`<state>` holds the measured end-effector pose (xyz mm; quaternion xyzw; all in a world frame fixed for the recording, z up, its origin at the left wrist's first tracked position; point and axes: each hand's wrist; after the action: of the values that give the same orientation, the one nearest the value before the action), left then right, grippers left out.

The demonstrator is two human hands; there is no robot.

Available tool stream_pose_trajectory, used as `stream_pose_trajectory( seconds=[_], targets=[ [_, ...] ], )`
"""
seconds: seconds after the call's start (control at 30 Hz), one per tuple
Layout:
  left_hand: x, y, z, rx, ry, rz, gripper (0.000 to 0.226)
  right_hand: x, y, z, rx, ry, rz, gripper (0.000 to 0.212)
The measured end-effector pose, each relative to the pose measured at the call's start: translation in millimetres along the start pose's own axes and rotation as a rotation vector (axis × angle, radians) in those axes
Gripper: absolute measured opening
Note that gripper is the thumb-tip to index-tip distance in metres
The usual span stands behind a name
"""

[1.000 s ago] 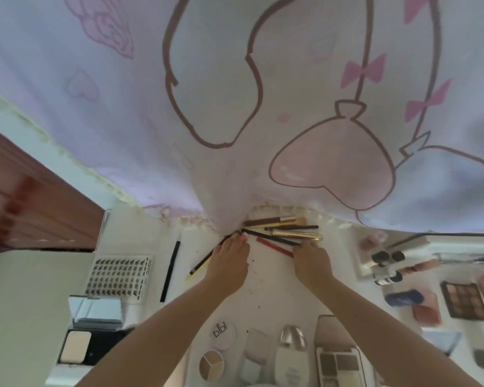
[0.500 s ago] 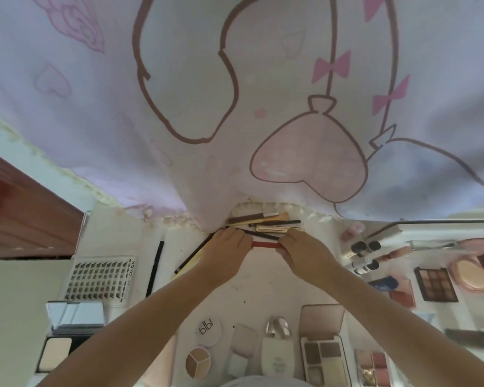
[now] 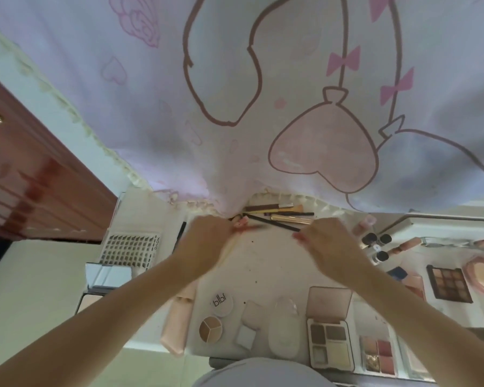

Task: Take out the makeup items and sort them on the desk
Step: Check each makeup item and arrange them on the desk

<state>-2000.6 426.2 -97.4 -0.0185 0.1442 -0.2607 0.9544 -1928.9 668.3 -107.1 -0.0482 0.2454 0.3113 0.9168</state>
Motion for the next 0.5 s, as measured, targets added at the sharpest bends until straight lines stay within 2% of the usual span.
stream_pose_trajectory(
  seconds=[0.03,0.07,0.1,0.13,0.17,0.27,0.4,0.5],
  targets=[
    [3.2,-17.0,3.2,0.046,-0.001,0.107,0.021,6.2,8.8,6.8,-0.003,0.000,-0.047,0.069],
    [8.4,-32.8,3.0,0.112,0.024,0.152,0.036,10.0,15.1,12.6,-0.019,0.033,-0.093,0.068],
    [13.6,-43.7,1.1,0.134,0.071,0.158,0.051,8.7,17.4,14.8,-0.041,0.060,-0.106,0.066],
    [17.3,-47.5,-1.9,0.124,0.112,0.131,0.057,4.0,17.0,12.6,-0.063,0.075,-0.086,0.062],
    [20.0,-45.9,-4.6,0.091,0.166,0.096,0.054,-5.6,12.9,8.6,-0.097,0.081,-0.047,0.056],
    [19.9,-27.8,-3.2,0.028,0.260,0.028,0.024,-38.7,-6.3,-7.5,-0.246,0.083,0.032,0.042],
    [26.7,-33.9,-3.6,0.100,0.304,0.110,0.036,-56.0,-10.0,-14.1,-0.311,0.085,0.006,0.032],
    [37.1,-34.5,-4.3,0.079,0.282,0.112,0.022,-69.7,-18.6,-16.9,-0.339,0.060,0.049,0.032]
  ],
)
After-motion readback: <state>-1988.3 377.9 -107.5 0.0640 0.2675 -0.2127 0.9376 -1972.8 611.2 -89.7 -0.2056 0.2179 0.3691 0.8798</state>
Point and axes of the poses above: each hand's wrist, its own x-axis away from the middle knuckle, its own z-axis out of the back of the hand, y = z × x, and after that the axes turned 15 degrees about z, right-handed
